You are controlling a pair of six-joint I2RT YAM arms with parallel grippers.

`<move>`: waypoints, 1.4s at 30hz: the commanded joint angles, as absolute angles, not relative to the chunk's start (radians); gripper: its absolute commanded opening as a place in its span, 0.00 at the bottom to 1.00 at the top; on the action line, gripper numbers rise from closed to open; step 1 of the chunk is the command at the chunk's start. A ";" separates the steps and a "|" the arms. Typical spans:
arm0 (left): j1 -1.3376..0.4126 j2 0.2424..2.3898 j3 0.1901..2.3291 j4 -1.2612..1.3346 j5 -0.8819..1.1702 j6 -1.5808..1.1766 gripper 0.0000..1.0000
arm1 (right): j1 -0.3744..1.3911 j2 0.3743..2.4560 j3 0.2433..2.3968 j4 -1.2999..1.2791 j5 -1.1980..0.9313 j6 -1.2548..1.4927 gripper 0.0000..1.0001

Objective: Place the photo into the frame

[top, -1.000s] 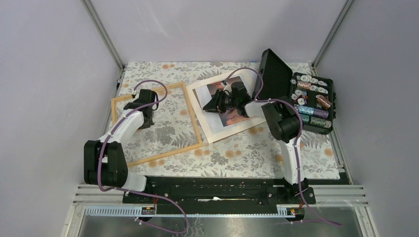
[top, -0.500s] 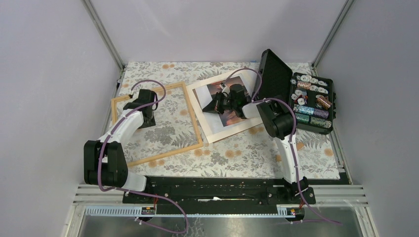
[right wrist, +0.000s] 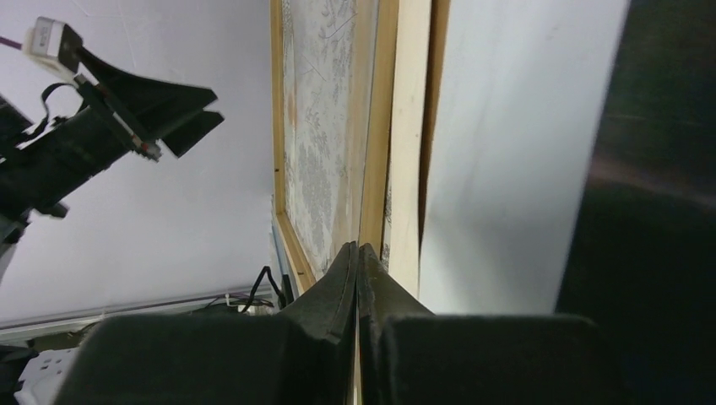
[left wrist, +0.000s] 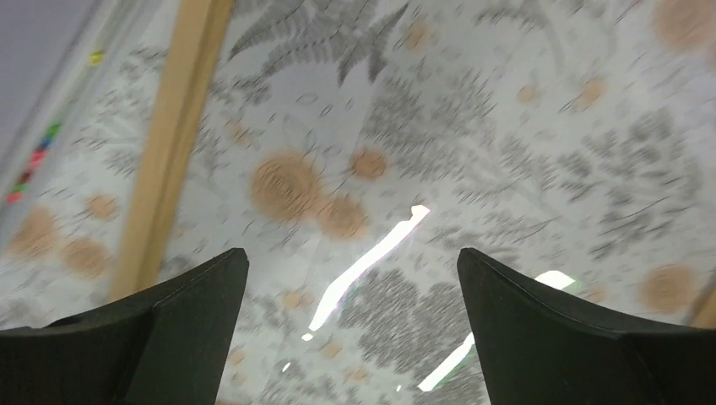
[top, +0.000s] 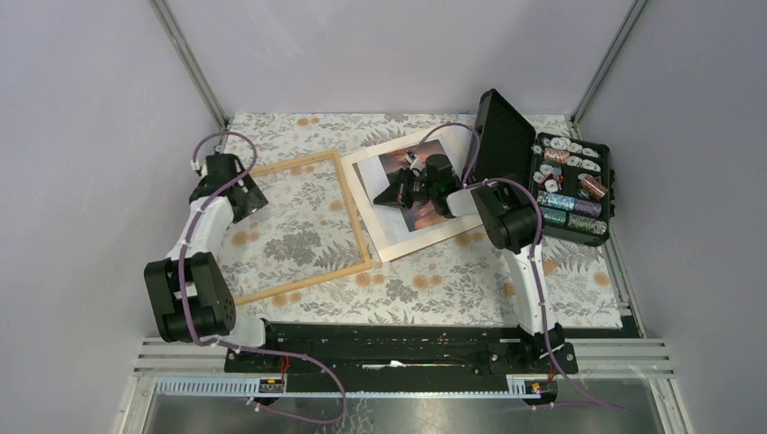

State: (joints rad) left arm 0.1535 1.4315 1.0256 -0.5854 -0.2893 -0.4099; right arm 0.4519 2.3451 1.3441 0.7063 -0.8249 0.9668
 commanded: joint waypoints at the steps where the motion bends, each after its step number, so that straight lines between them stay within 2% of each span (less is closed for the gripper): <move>1: 0.269 1.511 1.039 -0.309 0.091 -0.469 0.99 | 0.393 2.364 1.319 0.790 -0.884 1.018 0.00; 6: 0.316 1.685 1.048 -0.152 0.306 -0.509 0.99 | 0.389 2.376 1.334 0.753 -0.901 0.990 0.00; 15: 0.366 1.801 1.087 -0.006 0.332 -0.574 0.99 | 0.389 2.373 1.332 0.750 -0.908 0.969 0.00; 22: 0.371 1.919 1.185 -0.011 0.286 -0.562 0.99 | 0.390 2.371 1.336 0.755 -0.911 0.972 0.00; 27: 0.373 1.982 1.231 -0.028 0.348 -0.534 0.99 | 0.390 2.377 1.335 0.771 -0.915 0.985 0.00; 34: 0.383 1.991 1.242 -0.041 0.412 -0.532 0.97 | 0.390 2.388 1.346 0.781 -0.923 0.995 0.00; 42: 0.411 1.885 1.205 -0.061 0.495 -0.598 0.91 | 0.397 2.398 1.358 0.784 -0.926 1.010 0.00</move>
